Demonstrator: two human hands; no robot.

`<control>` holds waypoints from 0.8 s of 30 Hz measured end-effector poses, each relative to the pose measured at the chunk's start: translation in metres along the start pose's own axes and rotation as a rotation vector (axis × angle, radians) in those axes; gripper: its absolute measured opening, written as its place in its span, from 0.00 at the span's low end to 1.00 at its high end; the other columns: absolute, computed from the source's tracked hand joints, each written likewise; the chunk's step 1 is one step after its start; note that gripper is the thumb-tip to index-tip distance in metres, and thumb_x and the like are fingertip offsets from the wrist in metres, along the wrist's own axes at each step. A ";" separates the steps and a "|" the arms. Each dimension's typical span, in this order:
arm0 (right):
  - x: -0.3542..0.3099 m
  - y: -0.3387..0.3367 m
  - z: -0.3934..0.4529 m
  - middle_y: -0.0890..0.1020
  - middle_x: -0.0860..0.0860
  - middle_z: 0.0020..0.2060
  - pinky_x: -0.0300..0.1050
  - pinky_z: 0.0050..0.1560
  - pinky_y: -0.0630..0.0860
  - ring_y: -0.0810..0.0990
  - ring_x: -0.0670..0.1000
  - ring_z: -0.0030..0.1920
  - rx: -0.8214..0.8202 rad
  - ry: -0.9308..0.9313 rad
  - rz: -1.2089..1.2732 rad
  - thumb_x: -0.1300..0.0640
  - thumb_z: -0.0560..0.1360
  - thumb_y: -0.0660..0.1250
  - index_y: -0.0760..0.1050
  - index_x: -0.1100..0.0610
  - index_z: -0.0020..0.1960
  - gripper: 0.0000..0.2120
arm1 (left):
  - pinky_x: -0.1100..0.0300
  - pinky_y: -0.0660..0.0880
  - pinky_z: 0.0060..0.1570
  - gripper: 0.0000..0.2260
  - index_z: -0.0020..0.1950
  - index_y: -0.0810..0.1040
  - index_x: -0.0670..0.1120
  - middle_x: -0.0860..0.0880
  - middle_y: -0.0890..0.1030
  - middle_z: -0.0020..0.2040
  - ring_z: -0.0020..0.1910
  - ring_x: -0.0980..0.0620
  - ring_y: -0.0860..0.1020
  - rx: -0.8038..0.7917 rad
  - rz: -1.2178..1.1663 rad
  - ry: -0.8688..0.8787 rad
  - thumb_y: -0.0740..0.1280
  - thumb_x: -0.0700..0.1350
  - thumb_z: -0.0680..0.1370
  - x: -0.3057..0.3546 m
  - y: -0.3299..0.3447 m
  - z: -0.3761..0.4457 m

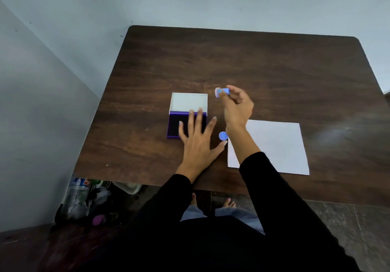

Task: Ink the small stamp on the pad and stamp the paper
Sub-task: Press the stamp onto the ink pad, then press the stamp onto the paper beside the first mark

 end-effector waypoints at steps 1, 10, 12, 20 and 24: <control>-0.002 -0.007 0.004 0.83 0.46 0.38 0.34 0.45 0.78 0.83 0.43 0.42 0.025 0.031 0.053 0.58 0.67 0.76 0.80 0.55 0.50 0.12 | 0.35 0.45 0.69 0.28 0.70 0.69 0.53 0.42 0.55 0.78 0.77 0.41 0.48 -0.055 0.013 0.029 0.63 0.62 0.72 0.007 0.004 0.004; 0.010 -0.053 0.025 0.84 0.55 0.46 0.41 0.48 0.81 0.83 0.52 0.47 0.066 0.255 0.349 0.60 0.74 0.69 0.79 0.61 0.54 0.10 | 0.38 0.42 0.70 0.16 0.60 0.79 0.52 0.44 0.60 0.77 0.77 0.42 0.50 -0.094 0.046 -0.022 0.64 0.55 0.75 0.003 0.016 0.004; 0.012 -0.060 0.027 0.84 0.54 0.41 0.41 0.45 0.82 0.83 0.51 0.42 0.068 0.309 0.414 0.58 0.74 0.70 0.80 0.62 0.52 0.10 | 0.39 0.40 0.70 0.19 0.62 0.77 0.52 0.45 0.58 0.77 0.77 0.43 0.48 -0.110 0.031 -0.052 0.64 0.58 0.74 0.005 0.014 0.007; 0.031 -0.086 0.029 0.84 0.56 0.41 0.41 0.44 0.81 0.83 0.52 0.44 0.005 0.575 0.755 0.57 0.76 0.67 0.78 0.62 0.47 0.08 | 0.39 0.30 0.67 0.37 0.73 0.61 0.61 0.43 0.39 0.78 0.75 0.43 0.31 -0.421 0.078 -0.025 0.68 0.68 0.67 0.016 0.017 0.056; 0.039 -0.091 0.029 0.84 0.56 0.40 0.42 0.46 0.81 0.83 0.51 0.44 -0.012 0.602 0.750 0.56 0.76 0.66 0.78 0.62 0.48 0.09 | 0.38 0.29 0.66 0.37 0.73 0.60 0.62 0.42 0.36 0.77 0.74 0.42 0.29 -0.525 0.148 0.020 0.68 0.69 0.66 0.015 0.024 0.065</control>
Point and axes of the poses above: each hand's wrist, its own z-axis towards the middle knuckle, its own y-axis out of the palm, x = y × z, the point moved 2 cm from there along z, towards the middle knuckle
